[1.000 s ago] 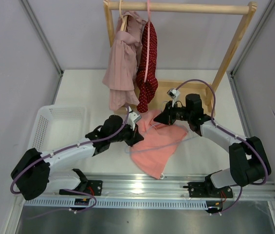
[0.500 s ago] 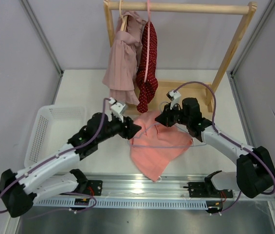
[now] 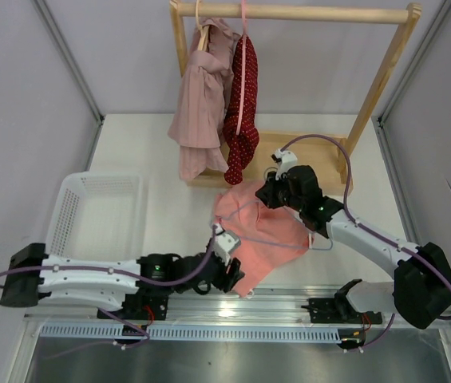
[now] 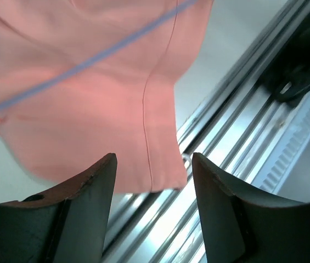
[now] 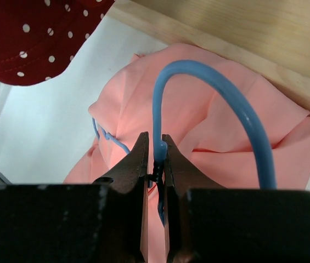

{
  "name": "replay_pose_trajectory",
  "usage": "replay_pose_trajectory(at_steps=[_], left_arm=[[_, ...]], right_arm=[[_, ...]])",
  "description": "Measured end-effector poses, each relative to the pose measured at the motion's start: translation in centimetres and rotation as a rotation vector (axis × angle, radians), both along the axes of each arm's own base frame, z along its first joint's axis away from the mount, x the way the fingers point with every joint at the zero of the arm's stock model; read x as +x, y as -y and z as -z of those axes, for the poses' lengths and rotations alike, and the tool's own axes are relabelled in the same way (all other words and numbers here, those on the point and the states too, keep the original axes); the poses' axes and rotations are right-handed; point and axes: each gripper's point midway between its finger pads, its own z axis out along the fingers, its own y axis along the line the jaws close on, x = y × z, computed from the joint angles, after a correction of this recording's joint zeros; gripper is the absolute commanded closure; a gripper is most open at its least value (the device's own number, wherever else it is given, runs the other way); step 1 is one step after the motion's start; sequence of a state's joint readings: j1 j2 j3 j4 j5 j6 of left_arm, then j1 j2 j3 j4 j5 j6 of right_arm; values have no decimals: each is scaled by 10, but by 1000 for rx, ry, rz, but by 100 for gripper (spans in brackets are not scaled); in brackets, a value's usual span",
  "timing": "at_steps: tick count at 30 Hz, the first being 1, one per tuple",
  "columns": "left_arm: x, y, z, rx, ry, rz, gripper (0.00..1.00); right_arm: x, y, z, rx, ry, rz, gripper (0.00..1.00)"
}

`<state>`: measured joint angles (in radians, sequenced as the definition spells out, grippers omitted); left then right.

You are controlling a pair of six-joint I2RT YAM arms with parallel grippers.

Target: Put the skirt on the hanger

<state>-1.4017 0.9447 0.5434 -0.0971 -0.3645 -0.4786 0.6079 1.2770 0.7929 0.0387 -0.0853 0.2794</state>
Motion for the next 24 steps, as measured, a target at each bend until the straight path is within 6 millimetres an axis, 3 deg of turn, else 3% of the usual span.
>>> replay_pose_trajectory(at_steps=[4, 6, 15, 24], left_arm=[[-22, -1, 45, 180, 3, -11, 37], [-28, 4, 55, 249, 21, -23, 37], [-48, 26, 67, 398, 73, -69, 36], [-39, 9, 90, 568, 121, -137, 35]], right_arm=[[4, 1, -6, 3, -2, 22, 100], [5, 0, -9, 8, 2, 27, 100], [5, -1, -10, 5, 3, 28, 100], [5, 0, -10, 4, 3, 31, 100]])
